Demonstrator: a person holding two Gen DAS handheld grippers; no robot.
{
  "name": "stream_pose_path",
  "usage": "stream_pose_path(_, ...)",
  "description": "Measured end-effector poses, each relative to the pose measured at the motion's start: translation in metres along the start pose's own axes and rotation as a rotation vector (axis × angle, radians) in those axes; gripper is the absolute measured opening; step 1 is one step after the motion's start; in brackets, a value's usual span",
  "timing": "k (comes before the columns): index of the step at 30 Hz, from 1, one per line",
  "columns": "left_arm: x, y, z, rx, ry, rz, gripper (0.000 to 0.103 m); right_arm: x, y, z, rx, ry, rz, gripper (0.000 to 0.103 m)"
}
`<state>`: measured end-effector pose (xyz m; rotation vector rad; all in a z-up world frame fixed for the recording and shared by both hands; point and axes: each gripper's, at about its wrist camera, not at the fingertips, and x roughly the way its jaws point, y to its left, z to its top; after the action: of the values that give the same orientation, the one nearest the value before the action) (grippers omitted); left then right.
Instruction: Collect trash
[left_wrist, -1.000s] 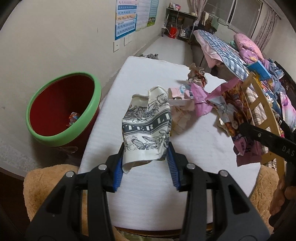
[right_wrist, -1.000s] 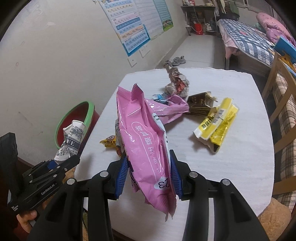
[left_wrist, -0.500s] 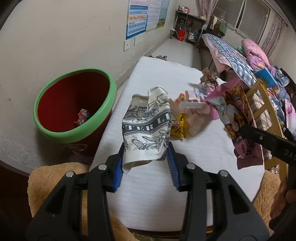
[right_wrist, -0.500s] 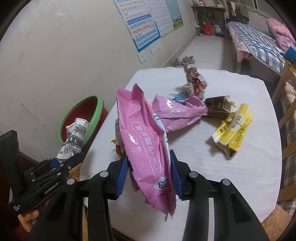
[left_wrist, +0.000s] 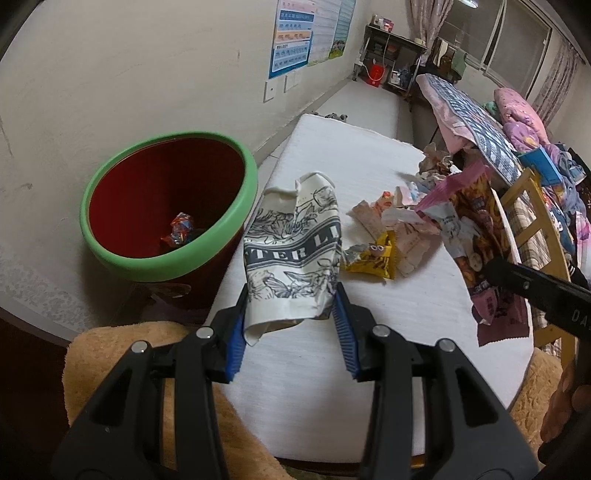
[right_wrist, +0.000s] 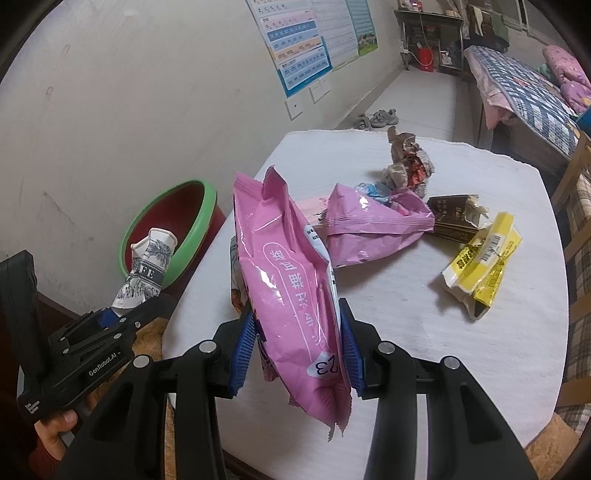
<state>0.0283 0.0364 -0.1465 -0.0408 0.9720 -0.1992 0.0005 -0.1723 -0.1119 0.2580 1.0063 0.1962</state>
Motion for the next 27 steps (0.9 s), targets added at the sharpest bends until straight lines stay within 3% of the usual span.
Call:
stream_pose_path(19,0.001,0.016,-0.002,-0.021,0.002,0.033,0.041,0.008,0.011,0.000,-0.010,0.009,0.009,0.042)
stream_pose_path(27,-0.001,0.041,0.005,-0.070,-0.021,0.091,0.041,0.012,0.019,0.005,-0.013,0.015,0.022,0.043)
